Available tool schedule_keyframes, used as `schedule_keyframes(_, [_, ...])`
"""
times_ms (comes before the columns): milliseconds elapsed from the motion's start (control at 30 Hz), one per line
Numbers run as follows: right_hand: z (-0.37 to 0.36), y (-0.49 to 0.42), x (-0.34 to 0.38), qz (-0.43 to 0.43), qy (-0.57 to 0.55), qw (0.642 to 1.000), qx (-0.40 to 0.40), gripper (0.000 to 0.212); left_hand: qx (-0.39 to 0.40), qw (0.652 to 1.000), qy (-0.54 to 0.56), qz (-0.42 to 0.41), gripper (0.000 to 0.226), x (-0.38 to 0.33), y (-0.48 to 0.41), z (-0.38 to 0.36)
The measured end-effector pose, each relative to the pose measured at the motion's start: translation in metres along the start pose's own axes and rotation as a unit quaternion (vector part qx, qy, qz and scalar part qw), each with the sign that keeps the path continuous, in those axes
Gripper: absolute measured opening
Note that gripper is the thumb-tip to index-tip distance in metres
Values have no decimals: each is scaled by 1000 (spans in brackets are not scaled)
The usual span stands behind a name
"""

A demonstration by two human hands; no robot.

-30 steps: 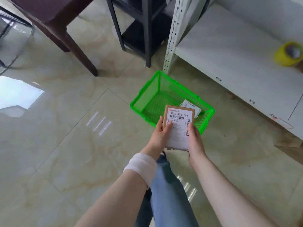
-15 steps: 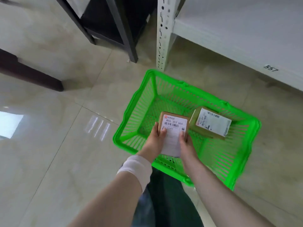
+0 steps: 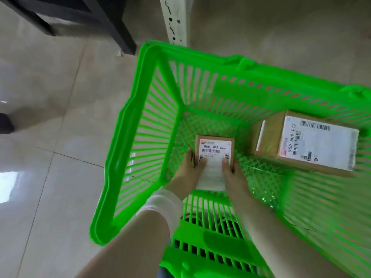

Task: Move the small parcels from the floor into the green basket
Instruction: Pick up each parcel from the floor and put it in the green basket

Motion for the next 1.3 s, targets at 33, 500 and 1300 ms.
schedule_keyframes(33, [4,2,-5,-10,-7,1000,-11,51,-20,1000,-17,-6,70,-6,2,7])
schedule_keyframes(500, [-5,45,-16,-194,-304,930,-71,30,-96,990,-97,-37,37,-56,8,38])
schedule_keyframes(1300, [-8,-10,91,24,-26,999,-14,53,-171,929,323,49,60,-28,0,33])
Point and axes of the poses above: each hand's wrist, its own y-axis away from the middle knuckle, its own z-axis out of the back of the hand, x = y × z, the point moved 9 cm from there along -y, towards the middle knuckle, and after that the axes turned 2 degrees about x, right-handed, at the moved point
